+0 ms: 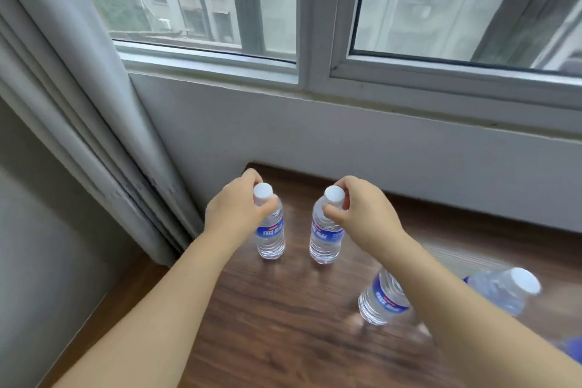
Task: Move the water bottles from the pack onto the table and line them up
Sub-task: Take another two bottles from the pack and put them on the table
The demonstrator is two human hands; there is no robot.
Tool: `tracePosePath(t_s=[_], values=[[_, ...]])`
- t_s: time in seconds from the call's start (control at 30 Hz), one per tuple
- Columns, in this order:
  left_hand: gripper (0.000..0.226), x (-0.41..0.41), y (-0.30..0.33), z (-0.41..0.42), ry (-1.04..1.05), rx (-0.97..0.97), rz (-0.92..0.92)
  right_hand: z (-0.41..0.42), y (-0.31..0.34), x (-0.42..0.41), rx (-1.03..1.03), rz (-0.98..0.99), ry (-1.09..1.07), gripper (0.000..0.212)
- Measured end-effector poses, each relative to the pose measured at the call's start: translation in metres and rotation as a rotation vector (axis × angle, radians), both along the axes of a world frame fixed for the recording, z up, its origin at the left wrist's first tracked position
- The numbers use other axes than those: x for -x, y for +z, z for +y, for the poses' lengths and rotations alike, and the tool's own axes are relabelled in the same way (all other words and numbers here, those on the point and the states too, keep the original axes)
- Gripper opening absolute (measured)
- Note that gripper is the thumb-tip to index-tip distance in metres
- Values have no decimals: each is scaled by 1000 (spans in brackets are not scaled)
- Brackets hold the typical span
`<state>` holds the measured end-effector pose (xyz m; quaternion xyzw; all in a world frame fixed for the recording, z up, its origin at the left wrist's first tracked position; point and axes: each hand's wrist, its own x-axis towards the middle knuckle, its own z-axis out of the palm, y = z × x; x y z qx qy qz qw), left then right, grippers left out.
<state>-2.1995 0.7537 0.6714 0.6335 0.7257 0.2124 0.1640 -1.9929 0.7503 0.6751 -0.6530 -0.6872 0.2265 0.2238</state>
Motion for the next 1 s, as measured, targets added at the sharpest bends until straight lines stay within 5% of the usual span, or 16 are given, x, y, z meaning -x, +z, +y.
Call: tracePosePath(t_s=[0.43,0.7,0.8,1.0], values=[[23,6,-15,39,-96,-8,-84,14,-15,14,65,-20,-224,25],[53,26,-17,22,-105,55,-145,-2,-11,25,88,78,-327,50],[40,34,-18,5,-91,38,-165,-25,-11,30,54,128,-348,54],[5,26,-37,-41,-246,184,-291,-92,-19,29,54,218,-197,22]])
